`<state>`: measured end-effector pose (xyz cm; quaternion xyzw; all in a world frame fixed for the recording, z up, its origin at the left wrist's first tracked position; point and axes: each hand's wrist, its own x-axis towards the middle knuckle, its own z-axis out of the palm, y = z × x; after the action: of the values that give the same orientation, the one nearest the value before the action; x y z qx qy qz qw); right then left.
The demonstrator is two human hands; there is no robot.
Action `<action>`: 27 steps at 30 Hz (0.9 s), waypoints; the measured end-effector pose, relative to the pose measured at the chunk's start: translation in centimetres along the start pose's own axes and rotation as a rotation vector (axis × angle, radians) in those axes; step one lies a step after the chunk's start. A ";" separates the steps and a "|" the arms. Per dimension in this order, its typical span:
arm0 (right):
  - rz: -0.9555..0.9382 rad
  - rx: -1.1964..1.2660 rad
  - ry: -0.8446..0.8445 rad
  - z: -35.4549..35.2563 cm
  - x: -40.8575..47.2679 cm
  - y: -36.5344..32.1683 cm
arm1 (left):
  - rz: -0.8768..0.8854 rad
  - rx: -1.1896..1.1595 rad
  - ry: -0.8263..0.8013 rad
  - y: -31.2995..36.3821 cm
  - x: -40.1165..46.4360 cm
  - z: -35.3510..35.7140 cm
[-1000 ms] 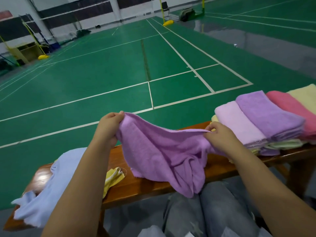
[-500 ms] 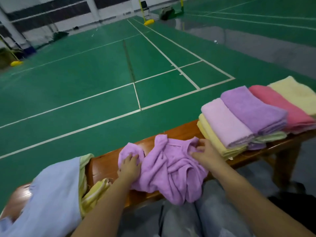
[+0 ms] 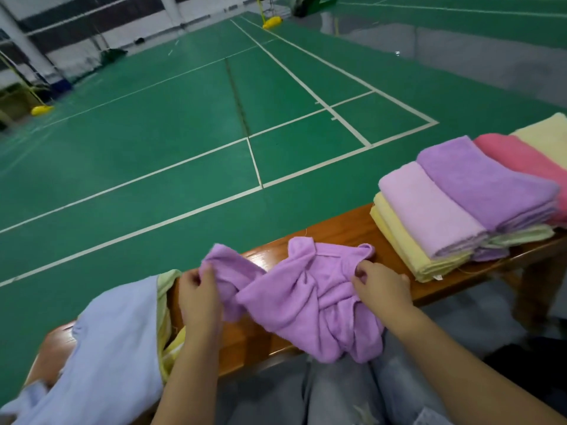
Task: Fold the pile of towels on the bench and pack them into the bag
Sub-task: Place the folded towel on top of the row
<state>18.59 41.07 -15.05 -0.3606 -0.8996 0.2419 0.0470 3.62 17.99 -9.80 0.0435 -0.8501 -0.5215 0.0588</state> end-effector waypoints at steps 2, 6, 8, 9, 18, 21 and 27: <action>-0.009 0.114 0.050 -0.2 0.0 -0.3 | -0.067 -0.174 0.050 0.9 0.1 -1.1; -0.073 0.546 0.090 -1.0 -0.4 -1.2 | -0.016 0.136 -0.027 -0.2 -0.9 -1.7; -0.039 0.727 0.054 -1.8 -0.7 -1.9 | -0.043 0.244 -0.054 -1.0 -1.8 -1.4; -0.018 0.802 0.044 -2.1 -0.9 -2.3 | -0.070 0.289 -0.079 -1.4 -2.2 -1.4; 0.094 0.966 0.044 -1.8 -1.4 -3.2 | 0.250 0.646 -0.625 -3.4 -2.5 -2.9; 0.131 1.011 0.037 -1.4 -1.7 -2.9 | 0.123 0.776 -0.640 -3.9 -2.6 -2.7; 0.104 1.011 0.006 -1.9 -2.0 -2.6 | 0.002 0.861 -0.727 -2.8 -1.9 -3.5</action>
<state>18.95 38.90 -11.97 -0.3379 -0.6505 0.6482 0.2062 6.08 13.86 -10.80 -0.1198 -0.9518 -0.1091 -0.2603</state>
